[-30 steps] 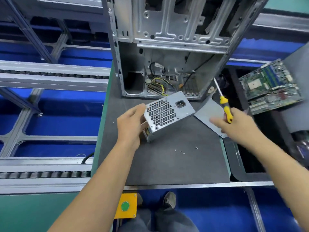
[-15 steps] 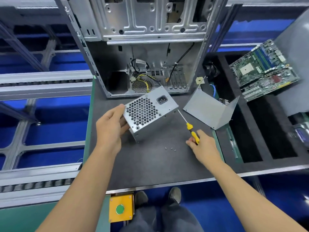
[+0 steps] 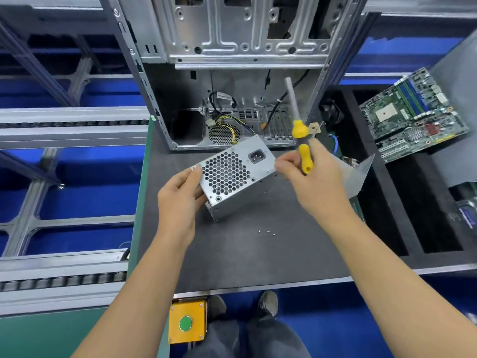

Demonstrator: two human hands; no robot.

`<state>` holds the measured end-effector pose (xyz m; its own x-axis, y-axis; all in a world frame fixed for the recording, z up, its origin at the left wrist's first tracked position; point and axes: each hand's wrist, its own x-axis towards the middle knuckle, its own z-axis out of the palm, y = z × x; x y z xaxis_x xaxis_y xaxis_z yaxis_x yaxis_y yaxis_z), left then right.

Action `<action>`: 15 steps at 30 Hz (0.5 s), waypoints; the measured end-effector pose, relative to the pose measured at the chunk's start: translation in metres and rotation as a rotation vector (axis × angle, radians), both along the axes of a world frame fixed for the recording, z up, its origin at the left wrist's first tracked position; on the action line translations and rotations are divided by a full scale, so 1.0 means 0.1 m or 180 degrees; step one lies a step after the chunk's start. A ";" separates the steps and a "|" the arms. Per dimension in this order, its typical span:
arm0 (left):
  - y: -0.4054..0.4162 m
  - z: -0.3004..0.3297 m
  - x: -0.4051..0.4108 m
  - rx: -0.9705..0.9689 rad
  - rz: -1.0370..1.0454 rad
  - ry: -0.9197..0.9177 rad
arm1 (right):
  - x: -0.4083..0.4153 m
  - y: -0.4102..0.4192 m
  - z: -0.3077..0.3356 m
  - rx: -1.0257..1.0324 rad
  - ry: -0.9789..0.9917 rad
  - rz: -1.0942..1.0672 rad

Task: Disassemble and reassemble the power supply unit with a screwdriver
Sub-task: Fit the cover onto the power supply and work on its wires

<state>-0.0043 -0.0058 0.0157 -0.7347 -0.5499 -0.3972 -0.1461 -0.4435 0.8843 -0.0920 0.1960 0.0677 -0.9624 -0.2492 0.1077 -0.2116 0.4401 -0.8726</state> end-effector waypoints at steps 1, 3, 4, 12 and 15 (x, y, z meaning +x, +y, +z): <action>0.01 0.00 0.00 -0.0035 -0.0005 0.0008 | 0.00 -0.07 0.01 0.0150 0.0072 0.0159; 0.03 0.01 0.01 -0.0061 -0.0005 0.0032 | 0.00 -0.15 -0.02 0.0413 0.0175 0.0460; 0.03 0.01 0.02 -0.0062 -0.0001 0.0047 | 0.00 -0.17 -0.04 0.0545 0.0236 0.0584; 0.00 0.00 0.03 -0.0112 -0.0007 0.0036 | 0.01 -0.18 -0.10 0.0932 0.0419 0.0796; 0.00 -0.01 0.03 -0.0114 -0.0034 0.0058 | 0.01 -0.18 -0.11 0.1105 0.0608 0.0814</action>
<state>-0.0009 -0.0060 0.0144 -0.7476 -0.5555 -0.3640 -0.1345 -0.4101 0.9021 -0.0914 0.1778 0.0569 -0.8365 -0.5284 0.1452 -0.4937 0.6118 -0.6180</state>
